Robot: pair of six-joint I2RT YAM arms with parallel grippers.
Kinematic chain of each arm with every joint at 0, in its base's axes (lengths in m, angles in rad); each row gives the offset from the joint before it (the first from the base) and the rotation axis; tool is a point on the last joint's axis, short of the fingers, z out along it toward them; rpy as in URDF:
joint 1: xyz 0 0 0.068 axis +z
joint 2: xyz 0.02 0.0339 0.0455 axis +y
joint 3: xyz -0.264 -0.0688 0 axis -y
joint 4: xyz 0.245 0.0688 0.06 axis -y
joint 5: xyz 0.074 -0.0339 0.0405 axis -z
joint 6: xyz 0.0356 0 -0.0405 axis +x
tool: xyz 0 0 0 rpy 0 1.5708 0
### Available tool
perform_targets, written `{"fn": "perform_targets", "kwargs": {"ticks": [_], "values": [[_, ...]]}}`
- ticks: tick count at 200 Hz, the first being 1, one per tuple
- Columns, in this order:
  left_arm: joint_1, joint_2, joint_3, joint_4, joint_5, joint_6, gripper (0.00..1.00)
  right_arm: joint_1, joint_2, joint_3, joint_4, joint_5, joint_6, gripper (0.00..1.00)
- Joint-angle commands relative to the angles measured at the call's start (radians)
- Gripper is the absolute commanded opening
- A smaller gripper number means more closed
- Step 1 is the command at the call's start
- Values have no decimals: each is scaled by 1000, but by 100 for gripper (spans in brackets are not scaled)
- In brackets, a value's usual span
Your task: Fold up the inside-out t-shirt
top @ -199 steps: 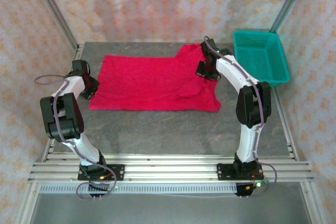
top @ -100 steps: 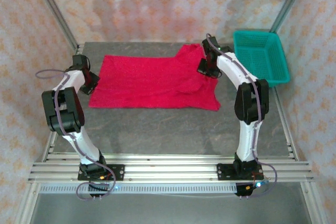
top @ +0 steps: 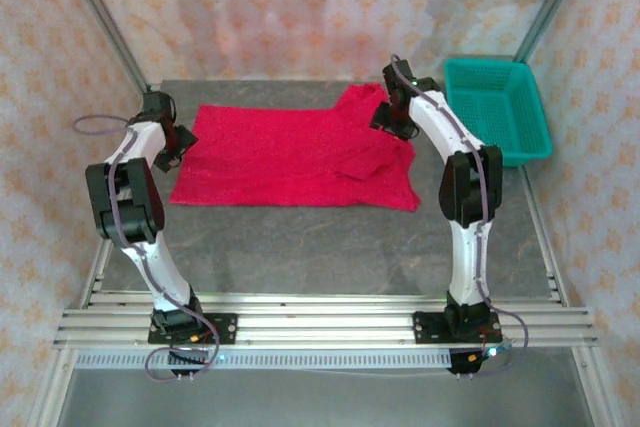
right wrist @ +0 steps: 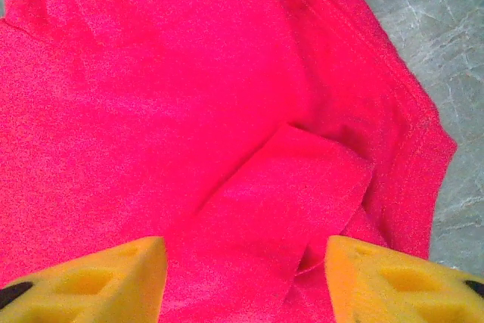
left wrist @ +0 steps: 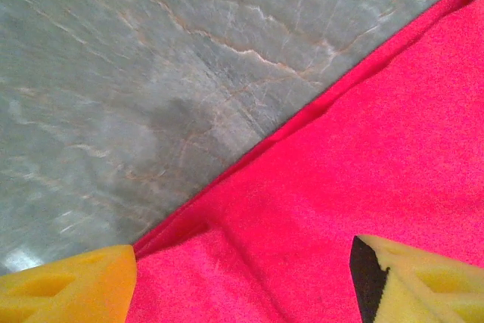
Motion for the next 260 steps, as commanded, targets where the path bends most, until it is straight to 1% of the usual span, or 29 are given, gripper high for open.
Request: {"fn": "perform_targets", "kwargs": {"ticks": [1, 15, 31, 46, 71, 110, 137, 169, 193, 219, 238, 260], "values": [[-84, -239, -107, 15, -99, 29, 76, 18, -141, -157, 29, -10, 18, 53], [-146, -349, -223, 75, -48, 21, 76, 37, -204, -292, 125, -64, 67, 49], [-200, -429, -340, 134, 28, -15, 76, 59, -230, -394, 212, -101, 127, 48], [-234, -475, -422, 171, 67, -47, 75, 73, -227, -445, 282, -104, 168, 49], [-253, -520, -498, 191, 78, -67, 75, 80, -200, -482, 358, -106, 225, 50], [-254, -521, -469, 134, 73, -39, 74, 85, -143, -486, 396, -79, 254, 50], [-254, -526, -460, 131, 69, -38, 74, 90, -121, -483, 401, -78, 265, 51], [-254, -515, -459, 130, 69, -38, 73, 101, -117, -499, 409, -66, 271, 57], [-254, -504, -455, 125, 69, -38, 73, 102, -110, -493, 391, -69, 271, 58], [-254, -498, -453, 128, 68, -40, 73, 108, -137, -528, 381, -57, 273, 63], [-253, -489, -453, 135, 71, -44, 73, 113, -154, -562, 407, -53, 280, 64], [-254, -481, -450, 138, 80, -49, 73, 112, -138, -553, 409, -52, 283, 64]]}}
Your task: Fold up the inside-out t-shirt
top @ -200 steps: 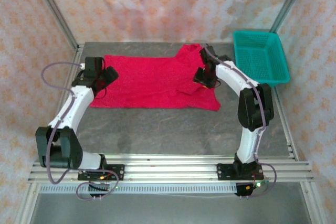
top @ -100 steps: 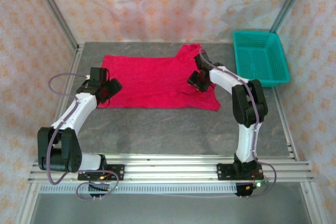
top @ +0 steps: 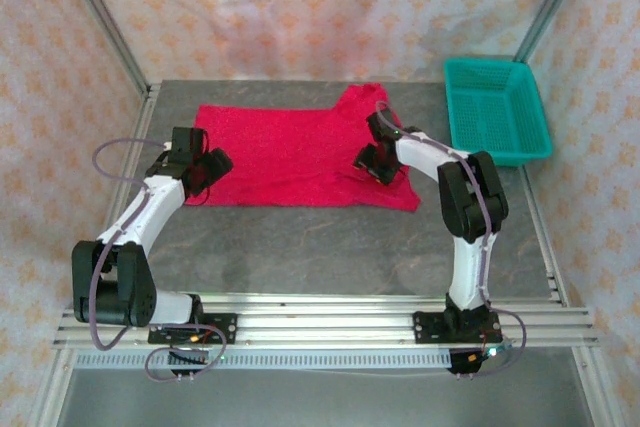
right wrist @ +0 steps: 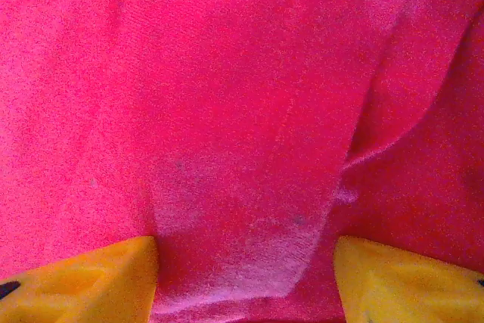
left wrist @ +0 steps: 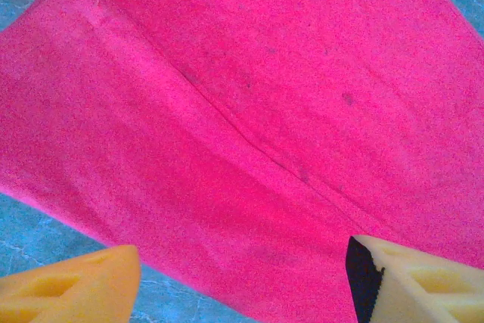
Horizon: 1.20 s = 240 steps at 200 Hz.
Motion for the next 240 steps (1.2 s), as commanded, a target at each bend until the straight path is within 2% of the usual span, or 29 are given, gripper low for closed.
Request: {"fn": "perform_targets", "kwargs": {"ticks": [1, 11, 32, 53, 109, 165, 190, 218, 240], "values": [[-5, 15, 29, -6, 8, -5, 73, 7, -12, -2, 2, 37, 15, 64], [-4, 15, 29, -9, 8, -4, 73, 7, -4, 7, 2, 37, 15, 61], [-4, 6, 28, -19, 0, 3, 72, 8, -6, 22, -6, 49, 16, 48], [-5, 4, 25, -22, -6, 7, 72, 10, -9, 43, -32, 58, 8, 39], [-5, 25, 27, -16, 8, 4, 72, 17, -15, 80, -66, 60, -4, 1], [-4, 47, 29, -14, 10, 10, 72, 16, 44, 232, -96, 58, -20, 0], [-5, 60, 26, -14, 15, 15, 71, 17, 162, 382, -119, 42, -60, 0], [-5, 66, 9, 2, 24, 19, 71, 18, 342, 635, -190, -11, -117, 0], [-5, 77, -1, 22, 33, 18, 71, 23, 489, 851, -274, -35, -172, 15]]}}
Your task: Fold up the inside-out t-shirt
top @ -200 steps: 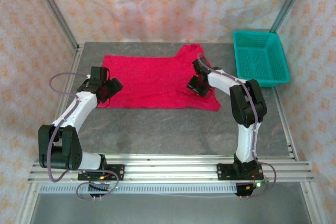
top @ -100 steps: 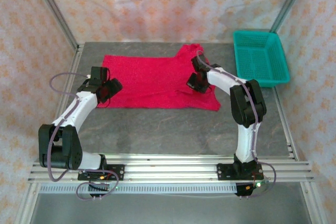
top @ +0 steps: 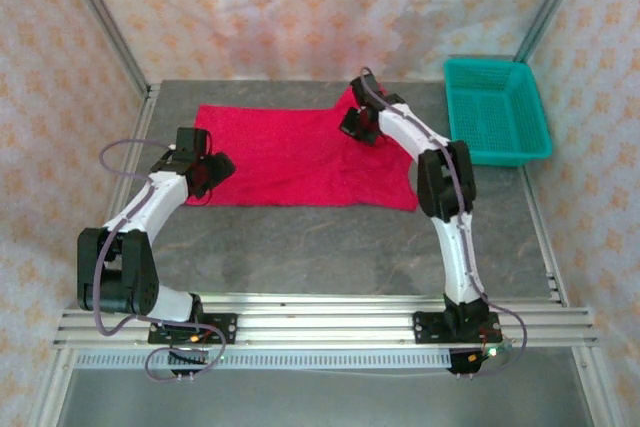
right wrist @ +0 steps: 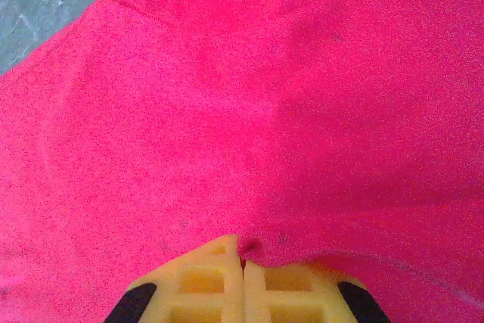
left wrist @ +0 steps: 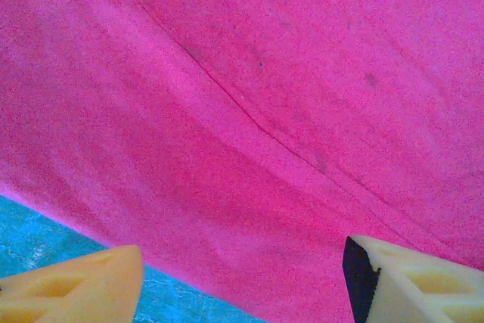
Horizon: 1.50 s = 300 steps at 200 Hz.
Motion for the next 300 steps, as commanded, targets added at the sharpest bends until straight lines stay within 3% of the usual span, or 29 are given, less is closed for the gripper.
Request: {"fn": "perform_targets", "kwargs": {"ticks": [1, 16, 42, 62, 94, 134, 207, 262, 277, 300], "values": [[-6, 16, -4, 24, 10, 14, 71, 9, 134, 197, -127, -27, -85, 15], [-6, 28, -9, 44, 22, 6, 71, 12, 189, 303, -156, -52, -112, 20], [-19, 41, -9, 64, 32, -4, 71, 14, 169, 386, -196, -56, -163, 53], [-34, 45, -4, 71, 28, -13, 70, 14, 80, 353, -261, 33, -176, 59], [-55, 49, 6, 72, 26, -17, 70, 11, -121, 99, -238, 150, -204, 53], [-58, 87, 40, 40, 57, 28, 69, -24, -230, -142, -206, 266, -314, 22], [-58, 193, 73, 54, 113, 28, 68, -38, -177, -210, -217, 328, -422, 36], [-58, 194, 83, 36, 103, 37, 68, -44, -137, -237, -167, 290, -394, 37], [-58, 195, 86, 30, 100, 42, 67, -49, -122, -228, -163, 288, -390, 33], [-58, 194, 87, 29, 97, 42, 67, -50, -117, -208, -163, 286, -381, 15]]}}
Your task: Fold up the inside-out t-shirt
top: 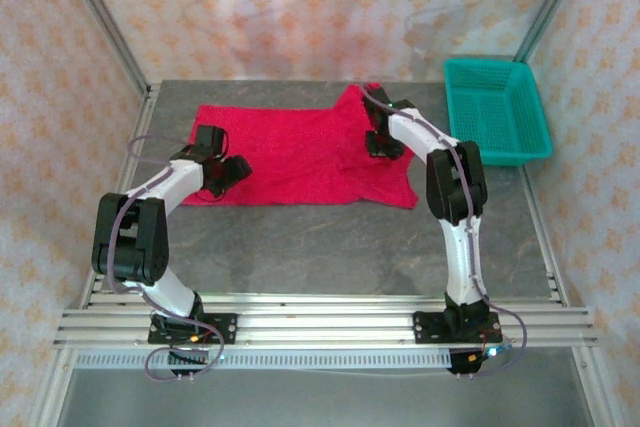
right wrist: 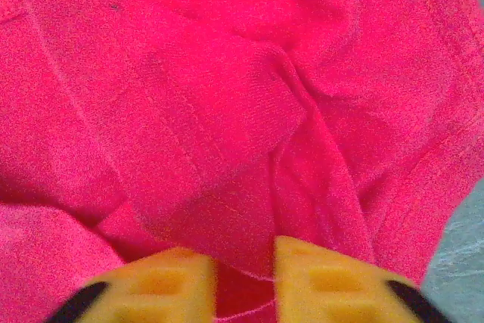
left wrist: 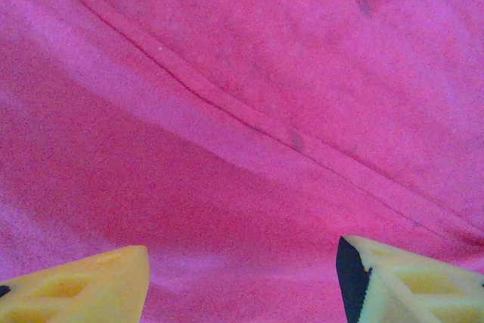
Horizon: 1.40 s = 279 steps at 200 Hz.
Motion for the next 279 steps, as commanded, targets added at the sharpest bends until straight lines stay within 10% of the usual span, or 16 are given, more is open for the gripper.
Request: {"fn": "perform_targets", "kwargs": {"ticks": [1, 15, 215, 239, 279], "values": [[-6, -2, 26, -20, -8, 15, 67, -10, 16, 27, 6, 10, 10, 14], [-6, -2, 25, -20, -7, 15, 67, -11, 12, 42, 0, 14, 17, 0], [-6, 20, 15, -13, -6, 20, 66, -64, 193, 397, -32, -243, 217, 0], [-5, 20, 24, -26, -9, 32, 66, -64, 267, 561, -168, -225, 217, 45], [45, -2, 36, -35, 63, 24, 66, -93, 41, 400, -224, -104, 181, 55]]}}
